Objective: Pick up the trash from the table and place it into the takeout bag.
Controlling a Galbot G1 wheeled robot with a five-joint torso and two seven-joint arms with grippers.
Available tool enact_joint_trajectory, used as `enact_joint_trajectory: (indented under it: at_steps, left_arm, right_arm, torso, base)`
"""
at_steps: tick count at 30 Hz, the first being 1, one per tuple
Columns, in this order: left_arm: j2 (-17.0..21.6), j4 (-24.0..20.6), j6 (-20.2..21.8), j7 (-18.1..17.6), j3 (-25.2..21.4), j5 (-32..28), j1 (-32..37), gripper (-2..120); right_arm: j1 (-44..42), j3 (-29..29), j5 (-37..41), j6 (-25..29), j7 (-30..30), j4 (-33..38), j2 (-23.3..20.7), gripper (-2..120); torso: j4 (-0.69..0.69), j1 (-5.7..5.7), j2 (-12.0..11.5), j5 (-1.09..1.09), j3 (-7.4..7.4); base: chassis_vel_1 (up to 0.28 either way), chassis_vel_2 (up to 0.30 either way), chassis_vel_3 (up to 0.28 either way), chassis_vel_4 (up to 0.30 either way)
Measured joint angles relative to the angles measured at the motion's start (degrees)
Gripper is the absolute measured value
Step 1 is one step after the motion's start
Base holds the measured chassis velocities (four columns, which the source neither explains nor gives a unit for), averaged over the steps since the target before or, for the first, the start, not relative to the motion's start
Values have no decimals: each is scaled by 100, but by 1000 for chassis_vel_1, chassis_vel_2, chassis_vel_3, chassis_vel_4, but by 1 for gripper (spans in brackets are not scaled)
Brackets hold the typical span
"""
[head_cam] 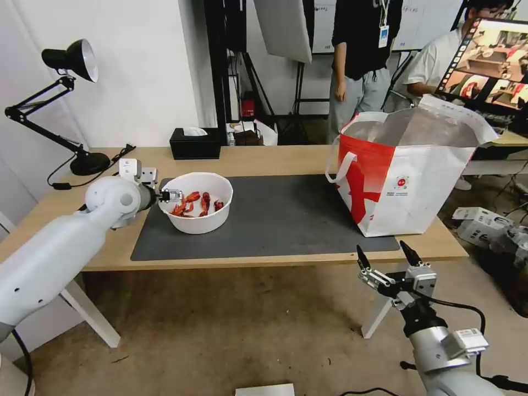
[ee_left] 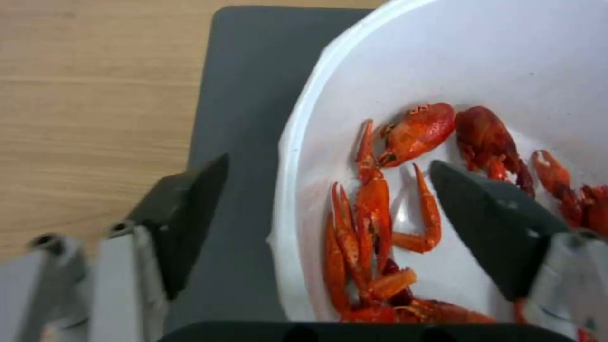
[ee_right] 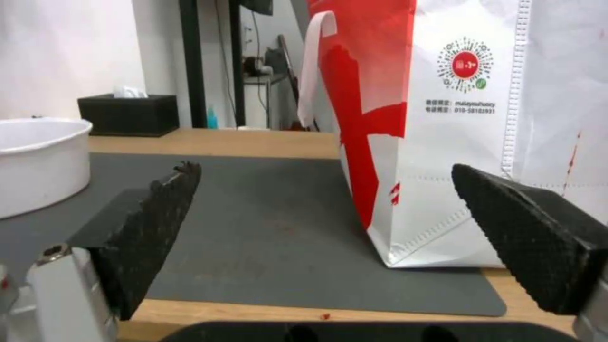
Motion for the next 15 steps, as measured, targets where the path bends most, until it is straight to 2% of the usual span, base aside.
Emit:
enact_joint_trajectory:
  at_steps: [2, 3, 5, 6, 8, 9, 13, 15]
  left_arm:
    - [-19, 12, 17, -101, 64, -27, -38, 70]
    - [-19, 12, 17, -101, 64, -27, -38, 70]
    - [-35, 23, 21, -187, 126, -42, -63, 58]
    - [-41, 30, 21, -197, 151, -42, -70, 53]
    - [-42, 31, 22, -199, 171, -42, -71, 51]
    - [-42, 31, 21, -200, 190, -42, -71, 43]
    - [-47, 30, 20, -206, 209, -39, -70, 33]
    - [-59, 28, 17, -225, 215, -38, -66, 23]
  right_arm:
    - [17, 0, 4, 1, 3, -12, 12, 100]
    - [17, 0, 4, 1, 3, -12, 12, 100]
    - [43, 0, 8, 2, 4, -31, 35, 100]
    - [61, -7, 9, 3, 5, -41, 47, 100]
    - [72, -13, 10, 3, 5, -47, 53, 100]
    - [84, -16, 11, 4, 5, -60, 57, 100]
    - [105, -16, 15, 6, 7, -83, 59, 100]
    - [119, -6, 26, 7, 8, -102, 59, 100]
  torso:
    - [0, 0, 0, 0, 0]
    - [0, 0, 0, 0, 0]
    - [1, 0, 0, 0, 0]
    - [0, 0, 0, 0, 0]
    - [0, 0, 0, 0, 0]
    - [1, 0, 0, 0, 0]
    - [1, 0, 1, 0, 0]
    - [0, 0, 1, 0, 0]
  base:
    - [0, 0, 0, 0]
    - [0, 0, 0, 0]
    - [0, 0, 0, 0]
    - [0, 0, 0, 0]
    - [0, 0, 0, 0]
    - [0, 0, 0, 0]
    - [0, 0, 0, 0]
    - [0, 0, 0, 0]
